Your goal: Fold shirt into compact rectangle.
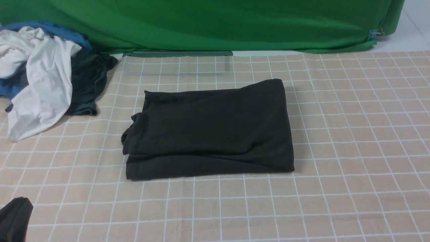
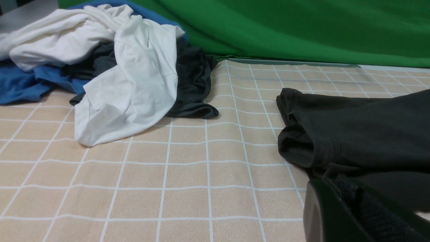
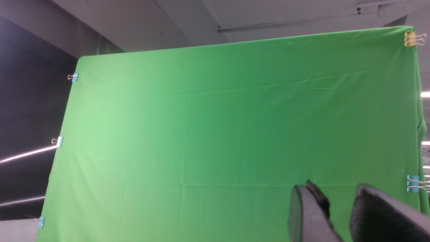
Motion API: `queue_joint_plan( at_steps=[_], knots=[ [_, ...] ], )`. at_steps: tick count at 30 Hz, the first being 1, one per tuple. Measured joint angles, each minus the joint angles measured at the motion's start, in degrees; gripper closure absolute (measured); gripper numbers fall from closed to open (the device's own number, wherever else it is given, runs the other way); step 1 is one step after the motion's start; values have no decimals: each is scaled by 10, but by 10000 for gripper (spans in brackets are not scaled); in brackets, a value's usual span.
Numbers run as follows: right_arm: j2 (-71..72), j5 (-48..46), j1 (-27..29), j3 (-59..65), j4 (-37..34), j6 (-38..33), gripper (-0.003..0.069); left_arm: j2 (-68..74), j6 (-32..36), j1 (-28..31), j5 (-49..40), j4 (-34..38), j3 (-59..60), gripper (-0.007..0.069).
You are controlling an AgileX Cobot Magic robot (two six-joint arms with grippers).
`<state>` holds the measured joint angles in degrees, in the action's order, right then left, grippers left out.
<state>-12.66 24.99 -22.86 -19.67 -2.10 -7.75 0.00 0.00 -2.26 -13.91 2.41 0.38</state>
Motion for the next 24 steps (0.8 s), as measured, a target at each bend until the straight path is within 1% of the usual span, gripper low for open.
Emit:
queue_joint_plan(
  at_steps=[8, 11, 12, 14, 17, 24],
  knots=[
    [0, 0, 0, 0, 0, 0, 422, 0, 0, 0, 0, -5, 0, 605],
    [0, 0, 0, 0, 1, -12, 422, 0, 0, 0, 0, -5, 0, 605],
    [0, 0, 0, 0, 1, -59, 422, 0, 0, 0, 0, -5, 0, 605],
    [0, 0, 0, 0, 1, -103, 422, 0, 0, 0, 0, -5, 0, 605],
    [0, 0, 0, 0, 1, -135, 422, 0, 0, 0, 0, -5, 0, 605],
    [0, 0, 0, 0, 1, -148, 422, 0, 0, 0, 0, -5, 0, 605]
  ],
)
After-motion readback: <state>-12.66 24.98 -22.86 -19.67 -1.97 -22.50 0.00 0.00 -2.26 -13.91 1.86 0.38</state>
